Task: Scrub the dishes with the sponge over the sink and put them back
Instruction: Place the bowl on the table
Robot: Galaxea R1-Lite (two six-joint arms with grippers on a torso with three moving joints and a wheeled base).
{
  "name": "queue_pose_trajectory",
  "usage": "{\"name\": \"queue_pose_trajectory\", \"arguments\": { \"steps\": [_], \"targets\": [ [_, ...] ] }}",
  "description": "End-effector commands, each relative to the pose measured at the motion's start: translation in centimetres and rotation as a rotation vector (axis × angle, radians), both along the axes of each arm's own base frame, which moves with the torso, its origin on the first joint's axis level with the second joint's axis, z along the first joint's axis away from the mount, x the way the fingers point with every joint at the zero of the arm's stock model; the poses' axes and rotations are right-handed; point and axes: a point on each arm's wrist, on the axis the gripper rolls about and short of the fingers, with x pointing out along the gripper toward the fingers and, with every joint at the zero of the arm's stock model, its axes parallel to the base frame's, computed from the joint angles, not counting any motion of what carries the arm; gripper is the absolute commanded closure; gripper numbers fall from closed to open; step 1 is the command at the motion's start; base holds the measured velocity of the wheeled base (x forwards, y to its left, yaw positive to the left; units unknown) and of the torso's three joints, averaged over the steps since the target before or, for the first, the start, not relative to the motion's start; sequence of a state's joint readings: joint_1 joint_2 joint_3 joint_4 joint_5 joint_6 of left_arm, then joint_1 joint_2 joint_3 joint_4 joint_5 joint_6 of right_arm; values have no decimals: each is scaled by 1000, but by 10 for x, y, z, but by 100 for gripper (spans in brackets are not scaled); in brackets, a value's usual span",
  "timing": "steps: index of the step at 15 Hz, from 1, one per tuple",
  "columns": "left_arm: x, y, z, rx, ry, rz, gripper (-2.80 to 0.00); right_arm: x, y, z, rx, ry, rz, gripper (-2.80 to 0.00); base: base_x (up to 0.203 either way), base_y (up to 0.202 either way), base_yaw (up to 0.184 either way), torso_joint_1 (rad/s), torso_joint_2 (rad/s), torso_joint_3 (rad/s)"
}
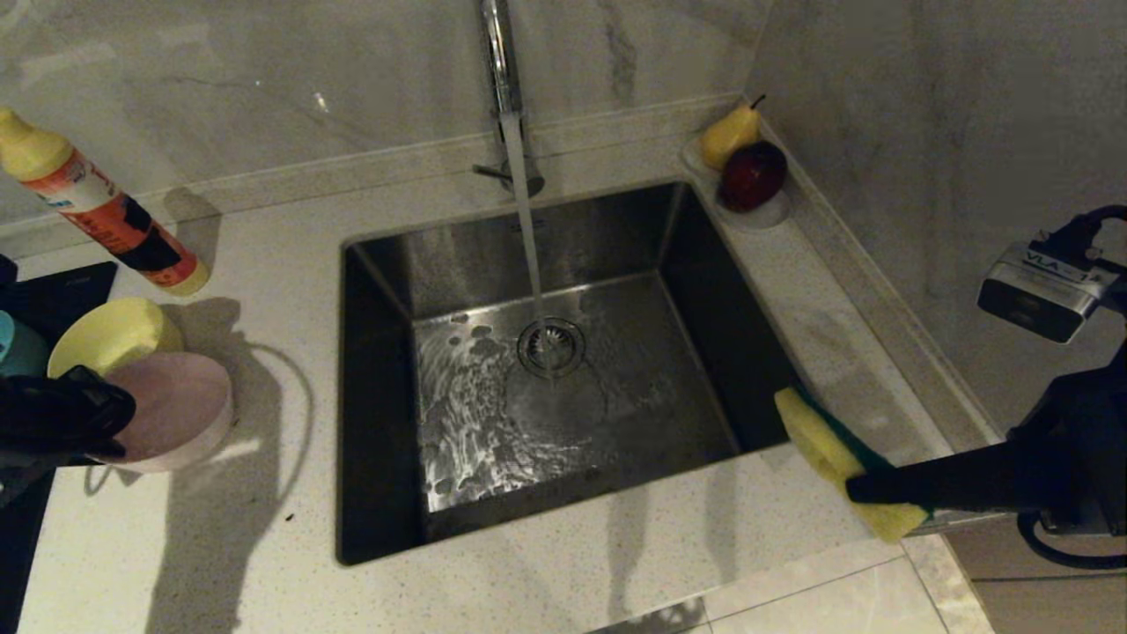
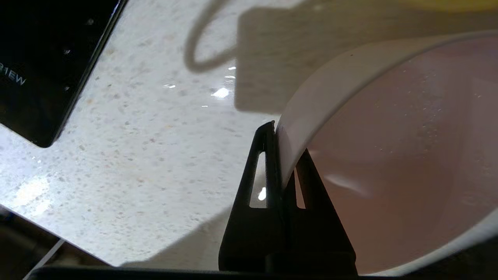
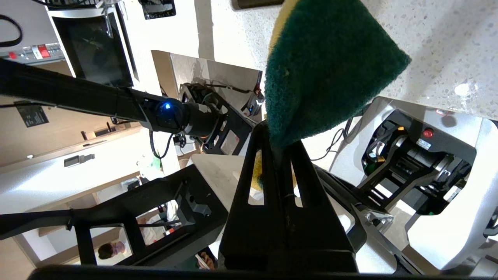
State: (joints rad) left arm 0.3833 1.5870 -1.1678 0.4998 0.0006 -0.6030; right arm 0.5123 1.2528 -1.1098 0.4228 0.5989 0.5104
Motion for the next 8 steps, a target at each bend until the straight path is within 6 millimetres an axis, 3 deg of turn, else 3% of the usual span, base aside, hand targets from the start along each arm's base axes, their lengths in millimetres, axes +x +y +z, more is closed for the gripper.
{"name": "queue_pose_trajectory", "arguments": {
  "steps": [1, 6, 7, 8],
  "targets": [
    [4, 3, -12, -15, 38, 7, 0, -2, -1, 2, 6, 0, 0, 0, 0, 0, 0, 0, 0, 0],
    [7, 9, -14, -9, 23, 26, 0, -3, -2, 1, 6, 1, -1, 0, 0, 0, 0, 0, 0, 0],
    [8, 10, -12, -8, 14, 29, -280, -3, -2, 1, 5, 4, -1, 0, 0, 0, 0, 0, 0, 0],
    [7, 12, -8, -3, -3, 33, -280, -3, -2, 1, 5, 4, -2, 0, 0, 0, 0, 0, 0, 0]
  ]
}}
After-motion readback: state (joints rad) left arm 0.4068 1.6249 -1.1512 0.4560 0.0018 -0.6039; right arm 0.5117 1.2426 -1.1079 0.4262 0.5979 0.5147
